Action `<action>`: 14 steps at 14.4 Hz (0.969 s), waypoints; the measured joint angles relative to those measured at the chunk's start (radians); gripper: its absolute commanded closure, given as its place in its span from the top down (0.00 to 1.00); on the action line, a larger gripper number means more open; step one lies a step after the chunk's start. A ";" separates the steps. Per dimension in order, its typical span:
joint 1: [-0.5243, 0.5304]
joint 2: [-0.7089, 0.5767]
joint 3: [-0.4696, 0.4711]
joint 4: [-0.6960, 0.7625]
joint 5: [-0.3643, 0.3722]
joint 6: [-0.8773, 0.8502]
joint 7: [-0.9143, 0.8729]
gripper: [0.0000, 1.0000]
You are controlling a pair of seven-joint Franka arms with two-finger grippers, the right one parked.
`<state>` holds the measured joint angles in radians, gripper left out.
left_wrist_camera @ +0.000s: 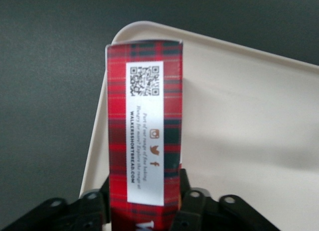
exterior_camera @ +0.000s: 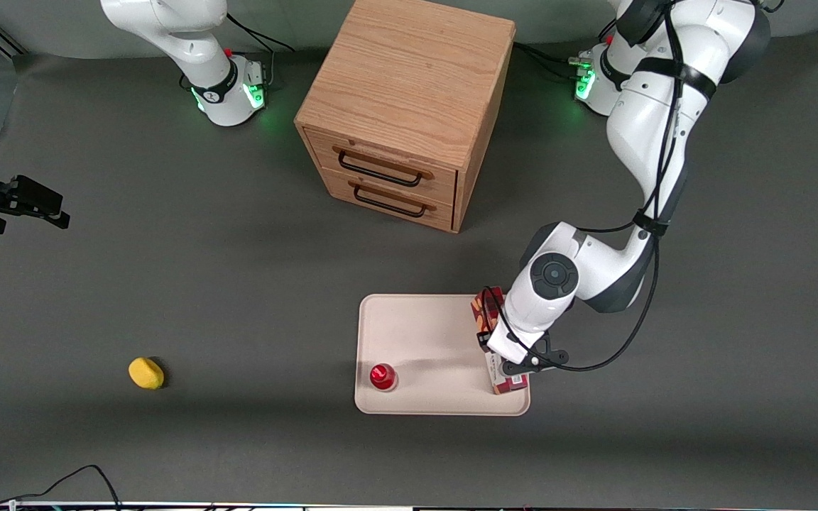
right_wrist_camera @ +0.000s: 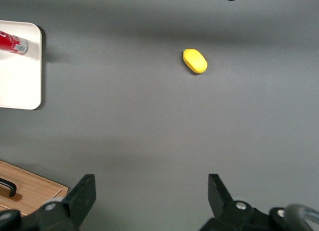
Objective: Place red cookie box on tray
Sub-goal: 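Lower the box onto the tray and open the left gripper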
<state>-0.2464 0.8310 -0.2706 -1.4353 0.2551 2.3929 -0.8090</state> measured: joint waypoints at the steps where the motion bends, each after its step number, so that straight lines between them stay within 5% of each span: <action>1: 0.000 0.002 0.001 0.000 0.000 -0.001 0.000 1.00; 7: 0.000 -0.015 -0.004 0.040 -0.020 -0.106 0.000 1.00; 14: 0.000 -0.042 -0.006 0.195 -0.218 -0.429 -0.001 1.00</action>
<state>-0.2462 0.7892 -0.2763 -1.2398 0.0375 1.9636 -0.8096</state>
